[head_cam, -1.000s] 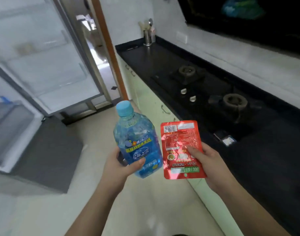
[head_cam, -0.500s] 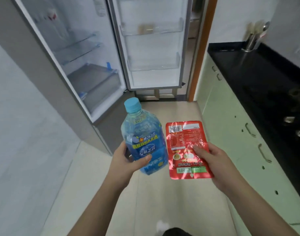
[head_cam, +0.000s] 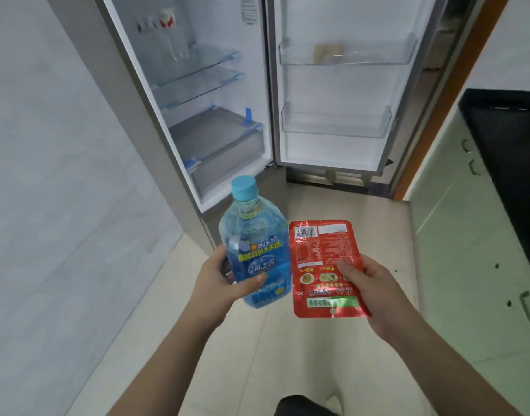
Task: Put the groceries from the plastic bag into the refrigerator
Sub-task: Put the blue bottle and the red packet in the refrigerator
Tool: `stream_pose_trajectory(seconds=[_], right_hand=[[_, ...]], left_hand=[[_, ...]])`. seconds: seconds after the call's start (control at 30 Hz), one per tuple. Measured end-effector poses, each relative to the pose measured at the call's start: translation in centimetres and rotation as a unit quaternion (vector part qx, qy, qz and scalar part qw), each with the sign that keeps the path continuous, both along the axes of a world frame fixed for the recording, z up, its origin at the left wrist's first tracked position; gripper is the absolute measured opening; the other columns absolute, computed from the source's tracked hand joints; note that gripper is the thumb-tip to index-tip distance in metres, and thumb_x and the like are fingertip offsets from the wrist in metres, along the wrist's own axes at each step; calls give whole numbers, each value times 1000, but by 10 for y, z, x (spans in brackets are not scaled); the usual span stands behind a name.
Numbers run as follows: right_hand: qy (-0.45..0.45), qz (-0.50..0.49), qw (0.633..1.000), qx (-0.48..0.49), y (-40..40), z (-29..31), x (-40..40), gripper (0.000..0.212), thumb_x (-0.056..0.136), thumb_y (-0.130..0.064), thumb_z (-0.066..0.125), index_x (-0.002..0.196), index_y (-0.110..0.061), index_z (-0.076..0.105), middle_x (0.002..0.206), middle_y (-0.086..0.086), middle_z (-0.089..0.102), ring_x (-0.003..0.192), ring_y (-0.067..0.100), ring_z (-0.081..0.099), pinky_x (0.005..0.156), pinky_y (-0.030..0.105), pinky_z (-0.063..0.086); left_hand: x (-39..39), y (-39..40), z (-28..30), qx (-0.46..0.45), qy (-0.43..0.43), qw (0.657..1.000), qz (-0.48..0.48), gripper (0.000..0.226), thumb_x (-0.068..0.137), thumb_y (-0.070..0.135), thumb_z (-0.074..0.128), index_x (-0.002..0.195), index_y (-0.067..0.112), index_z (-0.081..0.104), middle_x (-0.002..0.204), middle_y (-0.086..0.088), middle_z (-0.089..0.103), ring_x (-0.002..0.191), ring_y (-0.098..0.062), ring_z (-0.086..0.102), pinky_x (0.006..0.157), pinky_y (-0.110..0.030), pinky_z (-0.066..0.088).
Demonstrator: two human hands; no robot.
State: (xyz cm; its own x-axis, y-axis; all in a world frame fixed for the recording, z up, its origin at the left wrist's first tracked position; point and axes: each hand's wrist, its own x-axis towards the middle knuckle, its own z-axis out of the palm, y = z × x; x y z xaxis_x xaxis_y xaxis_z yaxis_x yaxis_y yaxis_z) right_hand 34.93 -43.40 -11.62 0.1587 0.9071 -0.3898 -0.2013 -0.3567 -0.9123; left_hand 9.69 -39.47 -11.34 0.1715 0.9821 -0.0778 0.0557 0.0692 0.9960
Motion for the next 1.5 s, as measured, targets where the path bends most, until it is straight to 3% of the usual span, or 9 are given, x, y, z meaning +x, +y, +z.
stream_pose_trajectory(seconds=[0.1,0.33,0.7,1.2,1.4,1.5], right_hand=[[-13,16,1000,5,29,4,25,23,90,-32,62,111,-23,63,98,0,76,85,26,74,86,54,56],[-20,45,999,18,87,6,52,18,89,-35,62,106,-29,63,96,-5,76,83,23,75,83,52,57],[-37,76,996,24,206,9,34,14,90,-32,61,103,-28,63,91,-6,77,81,21,75,79,47,59],[-26,103,994,23,377,29,-38,22,91,-28,62,110,-17,67,95,6,76,84,29,74,78,45,57],[-28,132,991,18,431,26,-40,25,91,-30,62,113,-18,65,98,6,76,86,30,74,85,52,56],[-13,144,990,4,460,20,-37,23,90,-29,62,111,-18,65,96,6,76,84,30,74,81,48,57]], left_hand=[[25,21,4,1,14,1000,17,66,57,32,85,117,16,62,111,0,73,107,-20,68,82,-32,58],[60,58,4,-8,44,995,93,66,58,31,93,116,21,63,110,5,73,104,-14,68,82,-35,60],[42,151,-6,-6,27,992,122,69,52,37,86,115,21,62,108,7,73,101,-11,69,78,-30,59],[-33,314,-6,-10,47,989,137,72,50,38,87,116,24,62,108,8,73,102,-14,69,85,-48,59],[-34,356,-14,-24,49,986,156,75,51,39,88,119,25,61,110,5,73,103,-16,68,85,-48,59],[-31,377,-16,-26,57,982,178,73,51,38,88,117,26,62,109,5,73,101,-16,69,85,-47,59]])
